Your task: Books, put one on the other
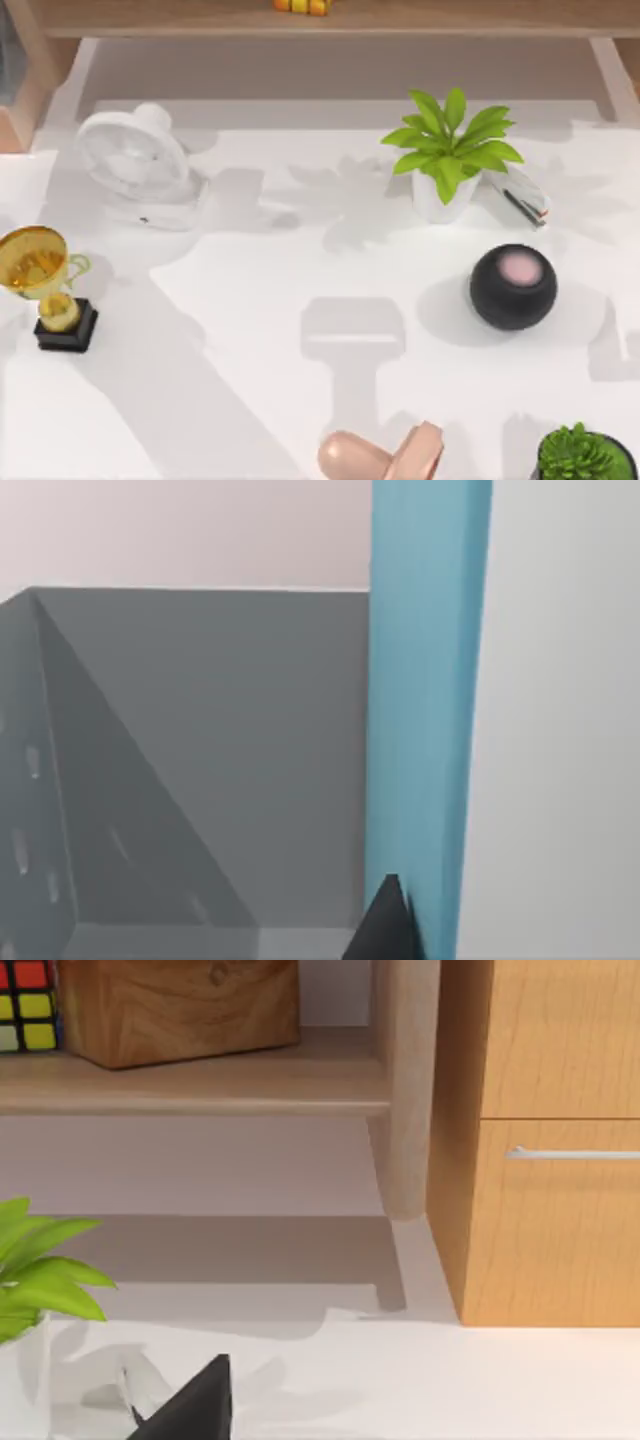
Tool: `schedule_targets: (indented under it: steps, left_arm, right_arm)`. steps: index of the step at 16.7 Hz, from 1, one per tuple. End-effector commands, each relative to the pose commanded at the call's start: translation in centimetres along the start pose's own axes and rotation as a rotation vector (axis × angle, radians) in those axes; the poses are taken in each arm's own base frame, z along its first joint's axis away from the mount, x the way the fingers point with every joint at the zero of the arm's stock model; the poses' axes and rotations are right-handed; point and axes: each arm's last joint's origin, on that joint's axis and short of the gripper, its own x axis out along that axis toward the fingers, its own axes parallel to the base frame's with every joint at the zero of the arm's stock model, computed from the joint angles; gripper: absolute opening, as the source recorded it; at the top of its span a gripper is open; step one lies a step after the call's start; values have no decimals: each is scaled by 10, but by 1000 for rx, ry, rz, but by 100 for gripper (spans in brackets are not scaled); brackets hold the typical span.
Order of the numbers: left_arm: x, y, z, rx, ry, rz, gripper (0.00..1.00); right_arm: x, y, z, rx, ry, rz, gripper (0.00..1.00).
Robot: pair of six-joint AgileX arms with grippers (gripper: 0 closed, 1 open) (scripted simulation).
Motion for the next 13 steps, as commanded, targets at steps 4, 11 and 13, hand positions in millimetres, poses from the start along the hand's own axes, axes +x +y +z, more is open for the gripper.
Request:
schedule_targets:
  steps: [4,11,13]
  left_arm:
    - [0,0,0,0,0,0,0]
    - [0,0,0,0,0,0,0]
    - [-2,1,2,3,-3,4,0]
  right_arm:
    - [0,0,0,0,0,0,100]
    - [0,0,0,0,0,0,100]
    - [0,0,0,0,0,0,100]
